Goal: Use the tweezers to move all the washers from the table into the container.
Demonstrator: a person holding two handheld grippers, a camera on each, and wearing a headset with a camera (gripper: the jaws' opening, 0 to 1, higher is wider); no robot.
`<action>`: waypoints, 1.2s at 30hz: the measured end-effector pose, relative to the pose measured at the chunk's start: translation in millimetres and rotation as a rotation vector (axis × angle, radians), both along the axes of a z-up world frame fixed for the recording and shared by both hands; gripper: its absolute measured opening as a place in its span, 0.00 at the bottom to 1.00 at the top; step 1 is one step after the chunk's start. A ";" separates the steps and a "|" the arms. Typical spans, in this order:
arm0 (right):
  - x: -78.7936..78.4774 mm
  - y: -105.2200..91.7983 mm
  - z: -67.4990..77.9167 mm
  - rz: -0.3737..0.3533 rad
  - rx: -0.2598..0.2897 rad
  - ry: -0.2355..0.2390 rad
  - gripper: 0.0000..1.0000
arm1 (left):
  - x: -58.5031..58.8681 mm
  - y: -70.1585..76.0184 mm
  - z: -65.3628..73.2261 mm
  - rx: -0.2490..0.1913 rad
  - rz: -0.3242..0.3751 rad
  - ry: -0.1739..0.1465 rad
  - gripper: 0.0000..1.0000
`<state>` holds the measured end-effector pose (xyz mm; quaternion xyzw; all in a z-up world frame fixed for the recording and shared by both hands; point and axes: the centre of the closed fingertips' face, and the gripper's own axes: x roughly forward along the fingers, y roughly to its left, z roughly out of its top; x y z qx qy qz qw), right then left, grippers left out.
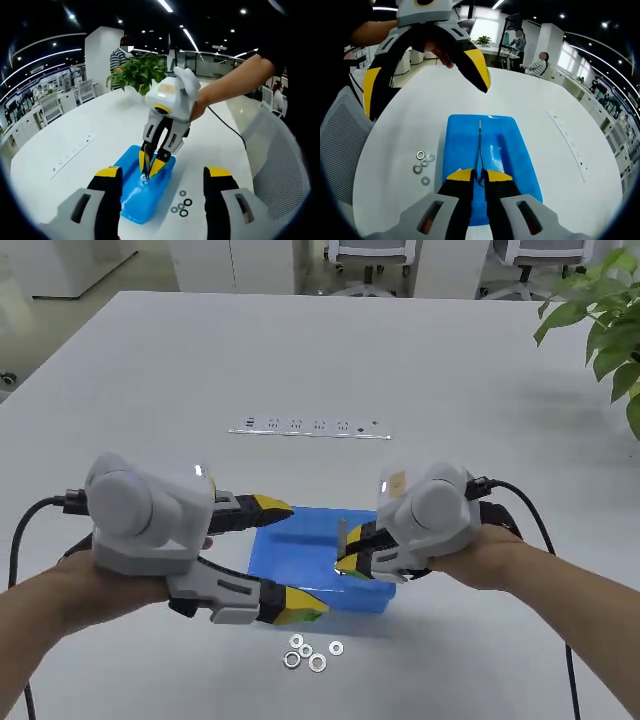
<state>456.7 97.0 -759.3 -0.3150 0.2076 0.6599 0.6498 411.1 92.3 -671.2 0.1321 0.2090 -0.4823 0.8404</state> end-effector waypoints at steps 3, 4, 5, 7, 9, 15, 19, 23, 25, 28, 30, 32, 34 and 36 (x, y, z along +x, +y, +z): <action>-1.4 1.4 -2.3 0.009 -0.006 0.000 0.09 | 4.4 -1.7 -2.1 0.013 -0.014 -0.003 0.64; -2.1 1.5 -3.5 0.014 -0.008 0.001 0.09 | 6.2 -2.8 -2.2 0.013 -0.019 -0.005 0.62; -2.4 1.6 -4.4 0.018 -0.011 -0.001 0.09 | 7.4 -3.7 -2.1 0.013 -0.024 -0.008 0.60; -3.8 1.4 -6.1 0.024 -0.018 -0.002 0.09 | 10.1 -6.4 -2.3 0.017 -0.037 -0.020 0.53; -4.0 1.3 -8.0 0.029 -0.022 -0.001 0.10 | 12.9 -8.9 -4.0 0.024 -0.044 -0.019 0.48; -4.4 0.5 -10.9 0.040 -0.031 0.000 0.10 | 18.6 -18.2 -10.3 0.040 -0.082 -0.030 0.33; -4.1 1.0 -10.6 0.043 -0.028 0.002 0.10 | 23.8 -21.5 -13.1 0.053 -0.094 -0.047 0.26; -4.5 1.1 -10.6 0.045 -0.027 0.004 0.10 | 28.3 -23.6 -14.6 0.062 -0.103 -0.063 0.22; -4.5 0.8 -10.5 0.046 -0.027 0.003 0.10 | 30.3 -23.5 -14.8 0.062 -0.103 -0.065 0.19; -5.1 0.2 -10.4 0.048 -0.028 0.001 0.10 | 31.5 -24.2 -15.2 0.061 -0.107 -0.064 0.15; -5.4 0.0 -10.6 0.051 -0.030 -0.004 0.10 | 32.1 -24.2 -15.9 0.067 -0.108 -0.068 0.13; -5.8 0.1 -10.7 0.055 -0.032 -0.006 0.10 | 32.6 -23.8 -16.8 0.075 -0.109 -0.072 0.09; -5.7 0.3 -10.8 0.058 -0.033 -0.012 0.10 | 35.0 -22.8 -16.7 0.079 -0.105 -0.082 0.08; -5.9 0.4 -10.8 0.060 -0.033 -0.012 0.10 | 34.6 -22.8 -17.5 0.076 -0.110 -0.075 0.08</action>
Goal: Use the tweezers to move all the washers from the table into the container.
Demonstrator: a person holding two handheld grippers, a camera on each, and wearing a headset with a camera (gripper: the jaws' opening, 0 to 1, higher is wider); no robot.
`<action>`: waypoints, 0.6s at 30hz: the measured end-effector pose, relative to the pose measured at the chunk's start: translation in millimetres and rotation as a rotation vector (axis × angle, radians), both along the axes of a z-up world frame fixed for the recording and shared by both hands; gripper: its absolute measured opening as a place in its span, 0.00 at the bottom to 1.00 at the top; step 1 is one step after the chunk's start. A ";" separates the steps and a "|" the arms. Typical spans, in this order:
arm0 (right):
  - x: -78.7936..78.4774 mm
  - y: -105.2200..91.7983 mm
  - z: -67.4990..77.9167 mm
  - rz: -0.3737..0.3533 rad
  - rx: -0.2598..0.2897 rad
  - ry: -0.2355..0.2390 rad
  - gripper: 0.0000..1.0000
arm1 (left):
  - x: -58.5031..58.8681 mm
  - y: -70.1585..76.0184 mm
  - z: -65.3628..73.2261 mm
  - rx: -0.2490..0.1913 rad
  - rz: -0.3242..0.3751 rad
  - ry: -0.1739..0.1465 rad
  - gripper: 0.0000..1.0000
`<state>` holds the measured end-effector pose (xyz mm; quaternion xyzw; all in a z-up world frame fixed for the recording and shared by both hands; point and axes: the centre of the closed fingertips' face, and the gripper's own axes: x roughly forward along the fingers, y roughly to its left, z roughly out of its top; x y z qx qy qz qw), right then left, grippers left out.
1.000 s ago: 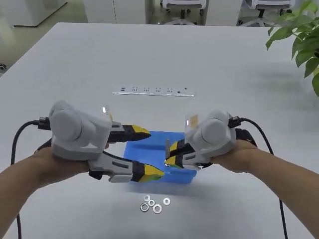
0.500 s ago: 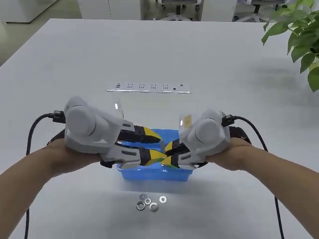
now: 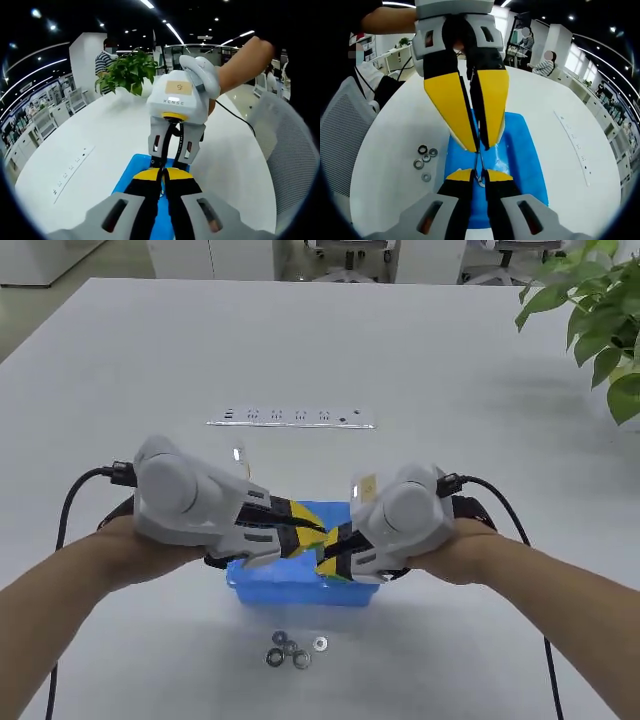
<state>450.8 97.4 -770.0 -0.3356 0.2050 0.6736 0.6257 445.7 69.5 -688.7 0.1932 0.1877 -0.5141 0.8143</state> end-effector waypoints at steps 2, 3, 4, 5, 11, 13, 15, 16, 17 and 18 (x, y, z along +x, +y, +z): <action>-0.5 -0.2 0.3 0.003 -0.001 -0.001 0.10 | -0.2 -0.1 -0.4 -0.001 -0.007 0.000 0.07; -0.6 -0.2 0.6 0.005 -0.002 -0.003 0.11 | -0.7 -0.4 -0.6 0.000 -0.014 -0.001 0.07; -0.3 -0.2 0.8 0.007 -0.002 -0.006 0.11 | -0.8 -0.6 -0.6 0.002 -0.017 -0.005 0.07; -0.7 -0.2 0.9 0.010 -0.004 -0.007 0.12 | -0.8 -0.7 -0.7 0.003 -0.020 -0.006 0.07; -0.6 0.1 5.2 0.007 0.005 -0.012 0.13 | 0.0 -1.1 2.7 -0.001 -0.021 -0.003 0.06; 1.1 0.2 7.9 0.003 0.010 -0.020 0.13 | 0.2 -0.9 5.1 -0.002 -0.022 -0.006 0.06; 1.4 0.2 11.5 -0.002 0.018 -0.023 0.14 | 0.3 -0.4 9.0 -0.004 -0.018 -0.009 0.06; 1.5 0.1 12.8 -0.003 0.020 -0.025 0.14 | 0.2 -0.3 10.5 -0.005 -0.017 -0.008 0.06; 1.5 0.0 14.8 -0.005 0.023 -0.027 0.15 | -0.5 -0.4 12.7 -0.006 -0.015 -0.007 0.06; 1.4 -0.1 16.1 -0.006 0.025 -0.028 0.15 | -0.7 -0.3 14.1 -0.005 -0.014 -0.009 0.06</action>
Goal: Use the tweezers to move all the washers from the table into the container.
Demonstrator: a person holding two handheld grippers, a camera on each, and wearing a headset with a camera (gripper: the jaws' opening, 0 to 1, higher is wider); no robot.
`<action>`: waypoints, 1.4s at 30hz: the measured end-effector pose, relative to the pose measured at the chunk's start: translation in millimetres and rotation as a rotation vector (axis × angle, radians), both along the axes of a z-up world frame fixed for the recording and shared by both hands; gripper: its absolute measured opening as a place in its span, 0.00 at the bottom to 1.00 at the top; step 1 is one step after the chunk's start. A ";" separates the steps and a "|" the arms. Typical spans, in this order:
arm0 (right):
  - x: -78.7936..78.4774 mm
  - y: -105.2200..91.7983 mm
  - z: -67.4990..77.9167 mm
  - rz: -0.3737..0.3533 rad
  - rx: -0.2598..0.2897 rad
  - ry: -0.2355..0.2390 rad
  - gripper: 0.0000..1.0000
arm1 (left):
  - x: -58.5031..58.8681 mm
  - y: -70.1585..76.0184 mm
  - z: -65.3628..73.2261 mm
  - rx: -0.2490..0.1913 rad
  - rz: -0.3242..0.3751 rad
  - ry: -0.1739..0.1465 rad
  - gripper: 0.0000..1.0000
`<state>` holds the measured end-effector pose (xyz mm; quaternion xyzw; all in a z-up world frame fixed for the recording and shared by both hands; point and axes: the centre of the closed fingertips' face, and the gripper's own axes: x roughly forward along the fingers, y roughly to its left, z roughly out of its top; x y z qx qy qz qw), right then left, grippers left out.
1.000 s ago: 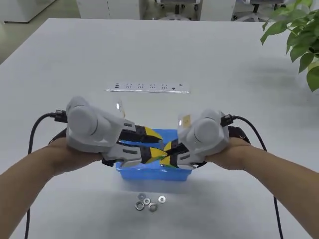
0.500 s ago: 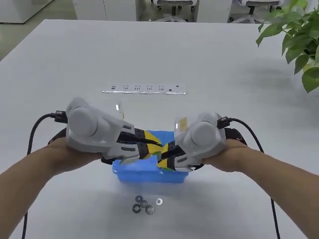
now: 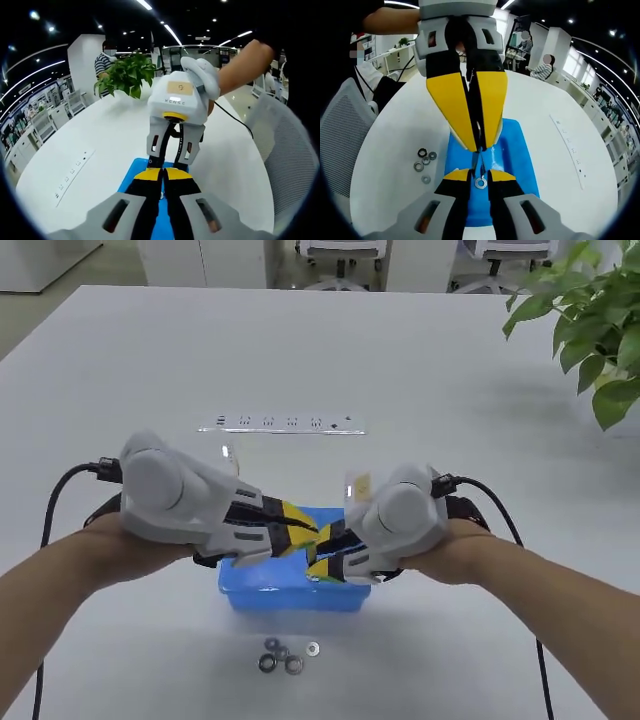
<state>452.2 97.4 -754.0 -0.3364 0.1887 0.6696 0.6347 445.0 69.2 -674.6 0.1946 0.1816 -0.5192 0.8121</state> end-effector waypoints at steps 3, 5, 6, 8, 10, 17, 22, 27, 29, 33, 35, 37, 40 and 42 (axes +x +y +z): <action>-0.8 -1.0 5.9 -0.006 0.008 -0.002 0.16 | -1.1 -0.2 5.5 -0.005 0.004 0.003 0.06; -2.0 -2.0 9.8 -0.010 0.012 -0.002 0.17 | -2.0 -0.8 9.0 -0.008 0.006 -0.001 0.06; -2.3 -2.3 11.6 -0.012 0.014 -0.006 0.18 | -2.4 -1.0 10.9 -0.012 0.009 0.001 0.06; -2.6 -3.5 15.8 -0.020 0.019 -0.008 0.19 | -3.9 -2.4 15.4 -0.021 0.010 0.002 0.06; -3.5 -4.9 18.8 -0.025 0.022 -0.011 0.21 | -5.7 -3.9 18.7 -0.024 0.007 0.005 0.05; -7.6 -12.1 28.9 -0.048 0.027 -0.020 0.25 | -14.5 -9.4 30.4 -0.023 -0.012 0.003 0.05; -13.4 -18.6 38.7 -0.062 0.036 -0.026 0.28 | -23.6 -13.4 39.2 -0.025 -0.022 0.003 0.05; -19.2 -26.0 46.3 -0.078 0.043 -0.026 0.32 | -31.0 -15.3 45.7 -0.029 -0.029 0.000 0.05; -21.6 -28.6 48.4 -0.087 0.048 -0.021 0.33 | -34.2 -15.9 46.9 -0.026 -0.033 0.001 0.05; -28.1 -35.2 50.7 -0.094 0.049 -0.017 0.35 | -40.9 -17.1 47.7 -0.020 -0.042 0.009 0.05; -30.9 -39.1 51.7 -0.102 0.052 -0.011 0.36 | -43.9 -17.6 48.0 -0.016 -0.046 0.011 0.05; -33.4 -43.2 52.8 -0.109 0.054 -0.010 0.37 | -46.7 -18.0 48.4 -0.016 -0.050 0.018 0.05; -37.5 -49.4 54.9 -0.124 0.063 -0.006 0.39 | -50.7 -19.2 47.9 -0.012 -0.057 0.025 0.05; -39.5 -54.2 54.1 -0.133 0.064 -0.004 0.40 | -53.9 -20.5 47.0 -0.008 -0.065 0.030 0.05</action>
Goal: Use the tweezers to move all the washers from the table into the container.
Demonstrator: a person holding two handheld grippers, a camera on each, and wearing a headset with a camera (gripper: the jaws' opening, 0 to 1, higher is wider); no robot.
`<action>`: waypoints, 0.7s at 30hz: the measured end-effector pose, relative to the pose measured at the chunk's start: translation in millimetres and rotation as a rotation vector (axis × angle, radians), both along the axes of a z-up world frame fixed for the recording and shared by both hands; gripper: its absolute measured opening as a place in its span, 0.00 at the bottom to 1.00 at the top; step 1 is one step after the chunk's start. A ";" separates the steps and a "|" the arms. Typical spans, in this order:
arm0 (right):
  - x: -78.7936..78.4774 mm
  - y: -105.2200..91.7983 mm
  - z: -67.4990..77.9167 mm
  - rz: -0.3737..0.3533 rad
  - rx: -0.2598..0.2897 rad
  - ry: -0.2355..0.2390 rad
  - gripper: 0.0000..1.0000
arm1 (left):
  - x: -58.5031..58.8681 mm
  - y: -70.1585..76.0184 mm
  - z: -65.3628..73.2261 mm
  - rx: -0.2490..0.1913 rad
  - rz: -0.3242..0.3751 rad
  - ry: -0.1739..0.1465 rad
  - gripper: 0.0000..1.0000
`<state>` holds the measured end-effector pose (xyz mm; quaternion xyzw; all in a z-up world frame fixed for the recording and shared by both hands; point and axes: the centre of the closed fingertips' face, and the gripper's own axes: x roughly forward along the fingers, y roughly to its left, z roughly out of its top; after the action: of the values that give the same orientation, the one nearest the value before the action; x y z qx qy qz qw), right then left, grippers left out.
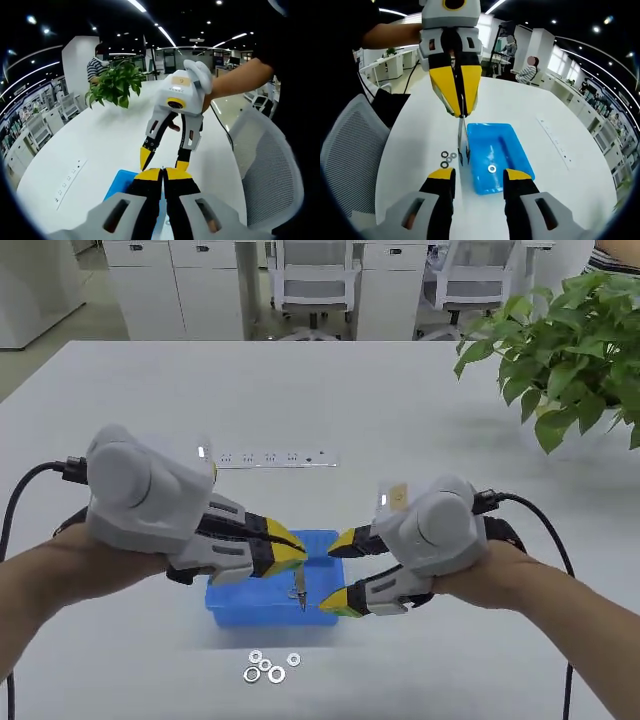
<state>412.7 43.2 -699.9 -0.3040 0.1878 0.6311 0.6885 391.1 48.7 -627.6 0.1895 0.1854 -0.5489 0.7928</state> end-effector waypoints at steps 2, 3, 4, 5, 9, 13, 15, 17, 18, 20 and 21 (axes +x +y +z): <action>-2.1 -3.3 -0.8 -0.007 0.003 0.007 0.41 | -2.2 -1.0 -0.9 0.004 -0.006 0.002 0.05; -3.2 -6.3 -1.5 -0.012 0.002 0.006 0.43 | -3.6 -1.7 -1.3 0.006 -0.009 0.003 0.05; -3.7 -8.3 -1.9 -0.016 0.003 0.006 0.43 | -4.5 -2.1 -1.5 0.007 -0.011 0.005 0.05; -4.6 -10.9 -1.6 -0.023 0.009 0.010 0.44 | -5.6 -2.5 -1.7 0.007 -0.013 0.006 0.05; -9.0 -17.1 -2.0 -0.040 0.027 0.016 0.48 | -10.7 -4.5 -5.4 0.008 -0.021 0.016 0.05; -12.4 -22.0 -3.6 -0.053 0.043 0.027 0.53 | -15.7 -5.7 -12.0 0.013 -0.028 0.026 0.05; -13.9 -24.5 -5.2 -0.060 0.045 0.034 0.54 | -17.6 -6.5 -14.6 0.015 -0.030 0.028 0.05; -15.6 -27.3 -6.9 -0.068 0.044 0.037 0.56 | -18.8 -7.3 -16.6 0.018 -0.032 0.026 0.05; -16.2 -28.3 -7.2 -0.070 0.049 0.040 0.57 | -19.4 -8.0 -18.5 0.021 -0.033 0.027 0.05; -17.8 -30.2 -7.3 -0.076 0.060 0.049 0.58 | -20.3 -8.9 -21.2 0.025 -0.034 0.029 0.05; -18.4 -31.1 -7.5 -0.080 0.063 0.053 0.58 | -20.7 -9.3 -22.4 0.026 -0.034 0.031 0.05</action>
<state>394.3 12.1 -707.4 -0.2575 0.1979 0.6166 0.7172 370.5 39.4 -650.0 0.1945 0.2017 -0.5626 0.7778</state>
